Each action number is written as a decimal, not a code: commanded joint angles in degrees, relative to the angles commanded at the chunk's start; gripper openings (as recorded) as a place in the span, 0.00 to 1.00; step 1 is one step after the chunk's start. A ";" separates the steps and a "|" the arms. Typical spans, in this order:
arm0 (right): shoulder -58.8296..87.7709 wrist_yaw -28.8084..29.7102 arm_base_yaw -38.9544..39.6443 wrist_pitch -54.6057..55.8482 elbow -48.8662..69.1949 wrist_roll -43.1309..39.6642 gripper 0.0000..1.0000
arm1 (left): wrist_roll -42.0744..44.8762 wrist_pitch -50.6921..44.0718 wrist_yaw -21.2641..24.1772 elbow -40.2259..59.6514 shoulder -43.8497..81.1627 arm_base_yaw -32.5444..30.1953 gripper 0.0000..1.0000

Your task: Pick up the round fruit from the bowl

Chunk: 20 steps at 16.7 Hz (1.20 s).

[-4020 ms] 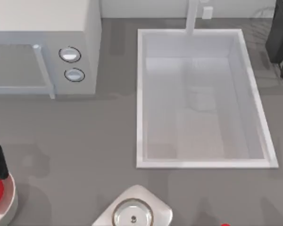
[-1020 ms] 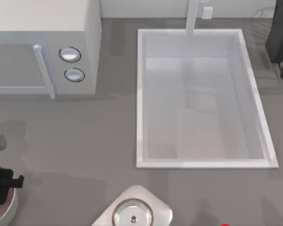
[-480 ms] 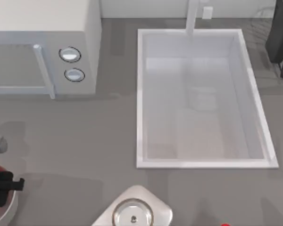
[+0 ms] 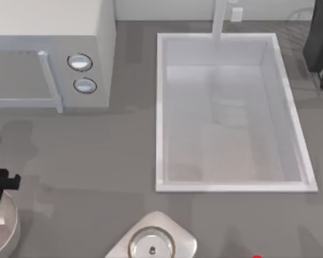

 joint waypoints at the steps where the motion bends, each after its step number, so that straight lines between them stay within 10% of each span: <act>1: 0.00 0.00 0.00 0.00 0.00 0.00 1.00 | -0.06 -4.30 0.00 4.18 0.02 -0.06 0.00; 10: 0.00 0.00 0.00 0.00 0.00 0.00 1.00 | -0.81 -42.85 -0.02 40.19 -2.98 -0.74 0.00; 20: 0.00 0.00 0.00 0.00 0.00 0.00 1.00 | -2.13 -46.40 -0.06 45.81 -1.64 -1.73 0.00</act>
